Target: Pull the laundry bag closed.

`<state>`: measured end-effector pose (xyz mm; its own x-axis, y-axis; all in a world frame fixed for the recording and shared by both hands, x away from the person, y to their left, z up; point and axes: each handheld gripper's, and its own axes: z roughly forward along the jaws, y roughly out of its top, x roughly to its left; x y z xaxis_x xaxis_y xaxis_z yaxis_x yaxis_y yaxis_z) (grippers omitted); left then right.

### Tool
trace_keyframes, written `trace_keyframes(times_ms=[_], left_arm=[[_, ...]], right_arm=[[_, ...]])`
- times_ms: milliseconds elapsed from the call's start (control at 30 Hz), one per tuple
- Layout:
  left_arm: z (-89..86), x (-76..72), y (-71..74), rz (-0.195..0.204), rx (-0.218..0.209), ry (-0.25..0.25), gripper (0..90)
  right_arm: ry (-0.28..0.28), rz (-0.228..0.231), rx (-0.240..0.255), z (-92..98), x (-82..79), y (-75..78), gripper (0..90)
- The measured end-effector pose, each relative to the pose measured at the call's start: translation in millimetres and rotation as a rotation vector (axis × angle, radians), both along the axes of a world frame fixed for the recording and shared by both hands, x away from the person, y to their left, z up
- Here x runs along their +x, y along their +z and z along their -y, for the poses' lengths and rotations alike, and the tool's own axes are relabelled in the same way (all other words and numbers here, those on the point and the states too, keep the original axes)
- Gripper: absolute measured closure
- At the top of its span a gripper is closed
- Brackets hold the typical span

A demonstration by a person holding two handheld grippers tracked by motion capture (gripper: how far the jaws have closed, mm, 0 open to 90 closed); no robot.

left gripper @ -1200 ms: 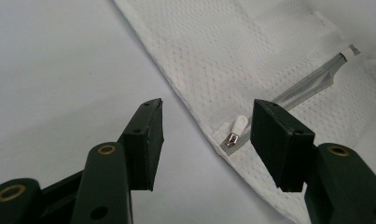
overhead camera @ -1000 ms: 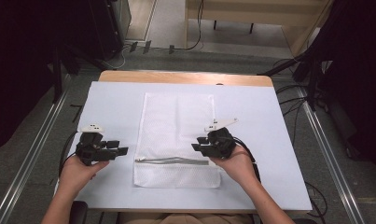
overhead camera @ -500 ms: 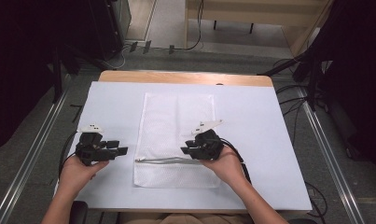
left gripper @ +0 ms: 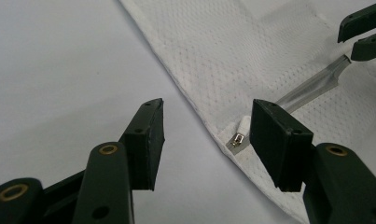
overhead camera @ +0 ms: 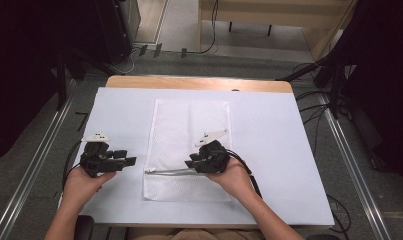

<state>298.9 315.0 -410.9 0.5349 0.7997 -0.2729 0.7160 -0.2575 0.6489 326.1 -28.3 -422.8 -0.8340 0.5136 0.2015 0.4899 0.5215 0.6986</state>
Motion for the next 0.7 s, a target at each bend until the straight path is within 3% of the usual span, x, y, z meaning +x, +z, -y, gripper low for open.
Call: trace_keyframes(times_ms=[700], left_arm=[[-4.3,2.1,-0.7,0.009,-0.007,0.008,45.7]], right_arm=[[0.045,-0.029,-0.011,-32.6,-1.0,-8.4,74.9]])
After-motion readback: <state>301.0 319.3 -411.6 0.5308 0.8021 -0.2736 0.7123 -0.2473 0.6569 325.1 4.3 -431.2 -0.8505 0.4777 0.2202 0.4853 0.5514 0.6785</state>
